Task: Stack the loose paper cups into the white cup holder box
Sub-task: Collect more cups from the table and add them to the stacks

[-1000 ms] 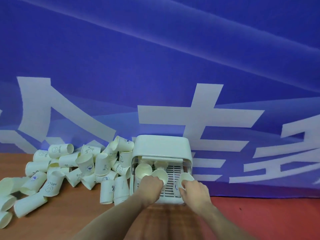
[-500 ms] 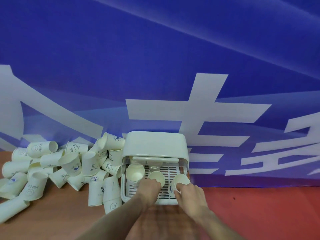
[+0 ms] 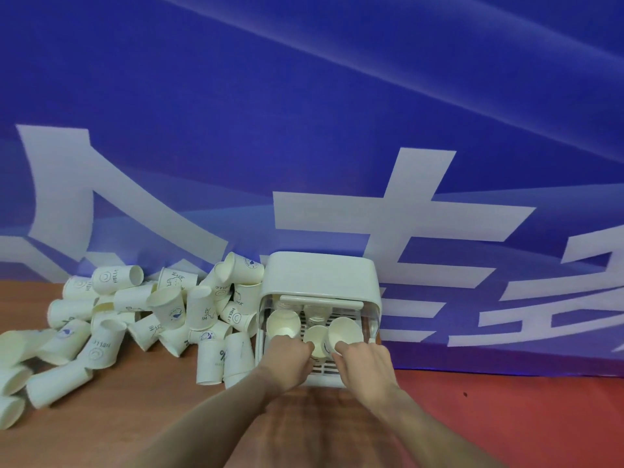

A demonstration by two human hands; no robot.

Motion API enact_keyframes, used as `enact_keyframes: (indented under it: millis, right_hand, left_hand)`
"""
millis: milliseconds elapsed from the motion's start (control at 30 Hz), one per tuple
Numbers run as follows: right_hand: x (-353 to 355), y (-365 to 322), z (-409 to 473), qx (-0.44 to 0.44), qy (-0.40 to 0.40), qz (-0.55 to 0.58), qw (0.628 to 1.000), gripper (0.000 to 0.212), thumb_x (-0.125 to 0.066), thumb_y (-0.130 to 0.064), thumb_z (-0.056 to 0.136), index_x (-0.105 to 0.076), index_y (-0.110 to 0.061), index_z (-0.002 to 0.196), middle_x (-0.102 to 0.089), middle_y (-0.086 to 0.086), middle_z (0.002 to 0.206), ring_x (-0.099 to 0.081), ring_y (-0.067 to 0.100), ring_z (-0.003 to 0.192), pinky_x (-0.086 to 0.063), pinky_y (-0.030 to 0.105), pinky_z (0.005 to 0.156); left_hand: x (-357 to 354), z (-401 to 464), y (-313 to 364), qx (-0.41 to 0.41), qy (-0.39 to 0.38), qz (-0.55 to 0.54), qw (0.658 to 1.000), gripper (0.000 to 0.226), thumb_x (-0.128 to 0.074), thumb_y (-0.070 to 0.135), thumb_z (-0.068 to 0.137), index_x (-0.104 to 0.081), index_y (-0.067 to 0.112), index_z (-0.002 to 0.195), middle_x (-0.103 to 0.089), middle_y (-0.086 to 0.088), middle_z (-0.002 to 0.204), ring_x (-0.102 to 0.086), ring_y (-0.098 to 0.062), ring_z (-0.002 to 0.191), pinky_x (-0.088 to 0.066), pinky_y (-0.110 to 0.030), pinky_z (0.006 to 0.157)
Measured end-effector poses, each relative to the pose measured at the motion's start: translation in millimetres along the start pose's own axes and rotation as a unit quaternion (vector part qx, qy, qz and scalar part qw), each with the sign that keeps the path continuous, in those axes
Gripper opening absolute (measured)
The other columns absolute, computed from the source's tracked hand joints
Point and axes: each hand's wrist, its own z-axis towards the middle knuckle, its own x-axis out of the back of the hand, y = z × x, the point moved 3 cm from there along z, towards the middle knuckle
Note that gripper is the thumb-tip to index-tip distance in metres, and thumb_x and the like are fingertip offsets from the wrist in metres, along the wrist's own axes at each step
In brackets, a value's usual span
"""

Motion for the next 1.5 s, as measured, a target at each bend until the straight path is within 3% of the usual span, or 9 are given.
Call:
enact_keyframes:
  millis: [100,167,267,367,567,700,833,1067,1500]
  right_hand:
    - [3.6,-8.8,8.9,0.007,-0.004,-0.027,1.000,0.037,-0.090,-0.031,0.047,-0.054,-0.024,0.049,-0.045,-0.001,0.034,-0.044,0.020,0.026,-0.012,0.020,0.040]
    - [-0.2,-12.6,16.5,0.006,-0.007,-0.033,0.999,0.040,-0.092,-0.030,0.042,-0.052,-0.025,0.046,-0.043,-0.001,0.033,-0.043,0.018,0.025,-0.008,0.020,0.041]
    - [-14.8,-15.6,25.4,0.014,-0.041,-0.050,0.998,0.033,-0.088,-0.027,0.053,-0.055,-0.025,0.053,-0.049,-0.002,0.038,-0.050,0.018,0.031,-0.011,0.021,0.039]
    - [-27.9,-17.5,32.4,0.045,-0.055,-0.067,0.995,0.003,-0.060,-0.020,0.089,-0.062,-0.021,0.086,-0.069,0.003,0.074,-0.067,0.027,0.069,-0.033,0.029,0.051]
    - [-33.2,-23.0,40.1,0.032,-0.103,-0.056,0.993,0.019,-0.046,-0.022,0.098,-0.059,-0.018,0.111,-0.069,0.005,0.104,-0.065,0.028,0.097,-0.035,0.032,0.065]
    - [-30.7,-31.1,38.0,0.036,-0.095,-0.048,0.994,0.023,-0.044,-0.028,0.098,-0.059,-0.018,0.113,-0.069,0.004,0.104,-0.065,0.027,0.098,-0.038,0.032,0.067]
    - [-22.4,-52.5,32.3,0.040,-0.075,-0.022,0.996,0.030,-0.040,-0.035,0.099,-0.064,-0.018,0.106,-0.069,0.006,0.102,-0.065,0.030,0.096,-0.035,0.032,0.067]
    - [1.8,-125.5,28.7,0.108,-0.029,0.029,0.993,0.033,-0.041,-0.036,0.098,-0.066,-0.014,0.099,-0.068,0.011,0.098,-0.064,0.033,0.094,-0.032,0.034,0.066]
    - [41.6,-227.8,77.3,0.159,0.007,0.012,0.987,0.029,-0.042,-0.036,0.097,-0.063,-0.016,0.095,-0.068,0.008,0.095,-0.064,0.032,0.092,-0.034,0.033,0.066]
  left_hand:
    - [1.7,-10.3,-12.9,-0.002,0.013,0.003,1.000,0.032,-0.040,0.039,0.098,-0.060,0.014,0.106,-0.069,-0.014,0.100,-0.064,-0.037,0.093,-0.043,-0.036,0.074]
    - [-0.1,-17.2,-23.0,0.002,0.008,0.005,1.000,0.033,-0.040,0.041,0.098,-0.059,0.015,0.106,-0.069,-0.013,0.100,-0.064,-0.035,0.093,-0.042,-0.035,0.073]
    - [-3.5,-28.2,-37.1,0.015,-0.005,0.003,1.000,0.032,-0.041,0.041,0.097,-0.060,0.016,0.104,-0.069,-0.011,0.099,-0.064,-0.033,0.092,-0.044,-0.035,0.075]
    - [-7.2,-39.9,-49.8,0.037,-0.022,0.017,0.999,0.033,-0.039,0.042,0.099,-0.059,0.016,0.107,-0.068,-0.010,0.102,-0.063,-0.032,0.094,-0.038,-0.035,0.072]
    - [-8.9,-65.7,-77.6,0.077,-0.054,0.018,0.995,0.033,-0.041,0.042,0.098,-0.058,0.015,0.106,-0.066,-0.012,0.105,-0.062,-0.033,0.094,-0.037,-0.034,0.072]
    - [-9.2,-84.0,-96.1,0.101,-0.067,0.032,0.992,0.033,-0.043,0.044,0.096,-0.059,0.016,0.104,-0.066,-0.008,0.105,-0.062,-0.031,0.094,-0.031,-0.034,0.068]
    - [-1.5,-103.5,-113.3,0.116,-0.061,0.039,0.991,0.029,-0.043,0.043,0.095,-0.060,0.019,0.100,-0.068,-0.005,0.102,-0.063,-0.028,0.092,-0.044,-0.034,0.074]
    - [33.8,-148.8,-145.8,0.144,-0.051,0.072,0.986,0.021,-0.043,0.032,0.093,-0.059,0.018,0.093,-0.068,-0.007,0.099,-0.062,-0.029,0.089,-0.037,-0.033,0.065]
    - [56.8,-220.0,-253.7,0.246,-0.037,0.077,0.965,0.027,-0.046,0.036,0.093,-0.062,0.016,0.103,-0.065,-0.006,0.103,-0.063,-0.027,0.094,-0.037,-0.033,0.068]
